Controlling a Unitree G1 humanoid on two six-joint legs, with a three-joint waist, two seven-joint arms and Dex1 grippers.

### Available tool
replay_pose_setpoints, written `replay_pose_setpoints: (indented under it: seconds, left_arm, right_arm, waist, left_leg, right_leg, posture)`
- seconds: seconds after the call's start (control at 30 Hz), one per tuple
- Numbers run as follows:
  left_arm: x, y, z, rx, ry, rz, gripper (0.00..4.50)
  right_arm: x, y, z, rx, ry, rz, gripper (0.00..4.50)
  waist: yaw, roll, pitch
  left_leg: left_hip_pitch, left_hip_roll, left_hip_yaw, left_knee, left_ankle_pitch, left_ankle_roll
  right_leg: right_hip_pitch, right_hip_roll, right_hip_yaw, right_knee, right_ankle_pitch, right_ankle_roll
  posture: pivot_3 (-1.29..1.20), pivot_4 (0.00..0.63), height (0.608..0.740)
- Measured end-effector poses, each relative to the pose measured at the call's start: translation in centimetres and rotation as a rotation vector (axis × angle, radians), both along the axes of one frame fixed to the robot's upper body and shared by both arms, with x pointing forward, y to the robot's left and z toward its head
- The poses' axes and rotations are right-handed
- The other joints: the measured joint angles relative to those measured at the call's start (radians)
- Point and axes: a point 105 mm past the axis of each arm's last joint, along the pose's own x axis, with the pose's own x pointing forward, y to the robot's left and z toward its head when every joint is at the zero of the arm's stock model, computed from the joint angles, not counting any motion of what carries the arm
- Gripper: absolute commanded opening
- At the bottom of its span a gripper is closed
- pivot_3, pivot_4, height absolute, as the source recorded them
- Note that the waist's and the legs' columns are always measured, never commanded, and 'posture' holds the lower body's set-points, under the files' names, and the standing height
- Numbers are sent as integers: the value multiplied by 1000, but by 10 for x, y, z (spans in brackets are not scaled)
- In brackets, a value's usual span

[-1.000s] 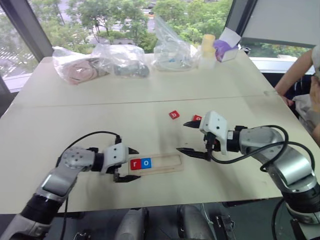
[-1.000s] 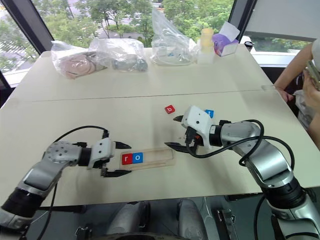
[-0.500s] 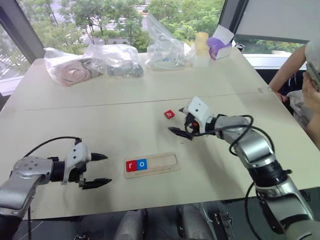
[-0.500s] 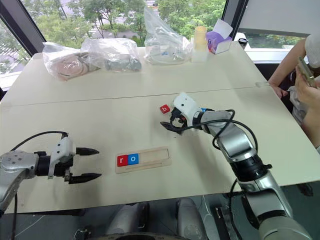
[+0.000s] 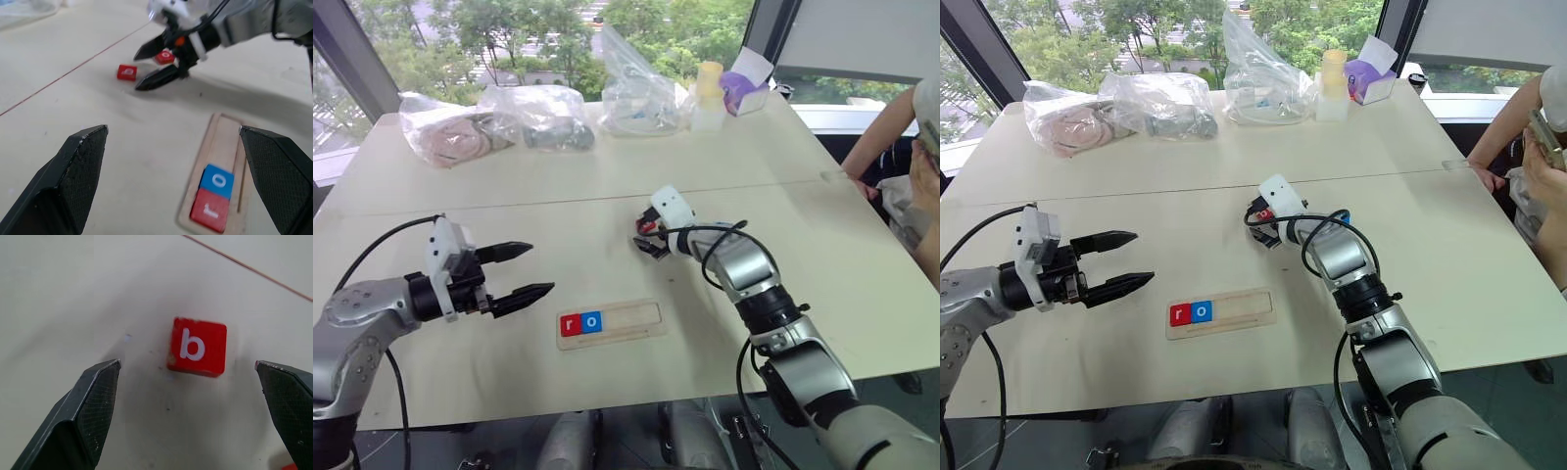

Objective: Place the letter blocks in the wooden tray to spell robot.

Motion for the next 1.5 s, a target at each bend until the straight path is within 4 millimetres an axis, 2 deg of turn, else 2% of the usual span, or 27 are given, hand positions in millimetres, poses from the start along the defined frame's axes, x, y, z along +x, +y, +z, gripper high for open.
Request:
replay_pose_setpoints:
  seconds: [0.27,0.3,0.33,0.5,0.53,0.63,0.77,0.93,1.0,1.13,1.23,1.27,1.4,1.43,1.5]
  left_arm:
    - [2,-5,2,-23,-5,31,4478]
    - [2,-6,3,-26,-8,33,4500]
    - [3,-6,2,-29,-8,36,4500]
    - [5,-11,-1,-38,2,35,4500]
    - [5,-12,-2,-41,5,35,4500]
    - [5,-16,-4,-38,8,26,4500]
    - [5,-22,-6,-33,16,6,4500]
    - [4,-28,-9,-37,23,-19,4500]
    - [3,-30,-11,-39,30,-30,4500]
    - [0,-32,-13,-39,42,-52,4500]
    - [1,-32,-13,-38,45,-59,4500]
    - [2,-32,-14,-36,47,-60,4500]
    - [6,-31,-12,-32,39,-60,4500]
    - [7,-32,-11,-30,36,-62,4500]
    - [8,-34,-12,-29,35,-65,4500]
  right_arm:
    - [8,13,-4,64,22,-92,4500]
    - [9,15,-5,74,28,-100,3971]
    - [9,16,-6,87,38,-112,3681]
    - [10,21,-5,110,53,-142,1136]
    - [10,21,-5,112,56,-145,1129]
    - [3,13,-3,97,67,-146,1130]
    - [-33,-20,-5,46,96,-124,1130]
    - [-104,-46,-8,26,239,-103,1130]
    - [-120,-53,-8,29,263,-109,1130]
    - [-138,-73,-16,55,276,-193,1130]
    - [-142,-75,-17,94,274,-224,1130]
    - [-143,-74,-17,111,277,-228,2206]
    - [-146,-69,-16,144,286,-203,4087]
    - [-146,-69,-15,139,291,-181,4451]
    - [-146,-74,-7,67,299,-99,4451]
  waist:
    - [-6,0,0]
    - [-5,0,0]
    - [-5,0,0]
    - [-5,0,0]
    - [-4,0,0]
    - [0,0,0]
    - [13,0,0]
    - [20,0,0]
    - [20,-1,0]
    - [25,-1,0]
    - [25,-1,0]
    - [25,-1,0]
    - [25,-2,0]
    - [25,-1,0]
    - [25,0,1]
  left_leg:
    - [6,0,0,-2,0,-1]
    - [7,0,0,-2,0,-1]
    - [8,0,0,-2,0,-1]
    - [9,0,0,-2,1,-1]
    - [9,0,0,-2,1,-1]
    - [8,0,0,-2,1,-1]
    - [7,-1,0,-2,0,-1]
    - [7,0,0,-2,0,-1]
    - [7,0,0,-2,0,-1]
    - [7,0,0,-2,0,-1]
    - [7,0,0,-2,0,-1]
    - [7,0,0,-2,0,0]
    - [7,0,0,-2,0,-1]
    - [7,0,0,-2,0,-1]
    - [7,0,1,-1,0,0]
  right_leg:
    - [3,1,1,3,0,0]
    - [4,1,1,3,0,-1]
    - [4,1,1,4,-1,-1]
    - [4,1,2,6,-1,-1]
    - [4,1,2,6,-1,-1]
    - [4,1,1,6,-1,-1]
    - [4,0,1,5,-2,0]
    - [3,0,1,5,-5,-5]
    - [4,1,1,5,-5,-5]
    - [5,1,1,3,-7,-4]
    - [5,1,1,2,-6,-5]
    - [5,0,1,2,-6,-5]
    - [6,0,0,0,-6,-5]
    - [7,0,0,0,-6,-5]
    - [8,-1,0,-2,-6,-5]
  posture:
    - [0,150,740]
    - [0,150,740]
    - [0,150,740]
    - [0,150,740]
    - [0,150,740]
    - [0,150,740]
    - [0,150,740]
    - [0,150,740]
    - [0,150,740]
    - [0,150,740]
    - [0,150,740]
    - [0,150,740]
    - [0,150,740]
    - [0,150,740]
    - [0,150,740]
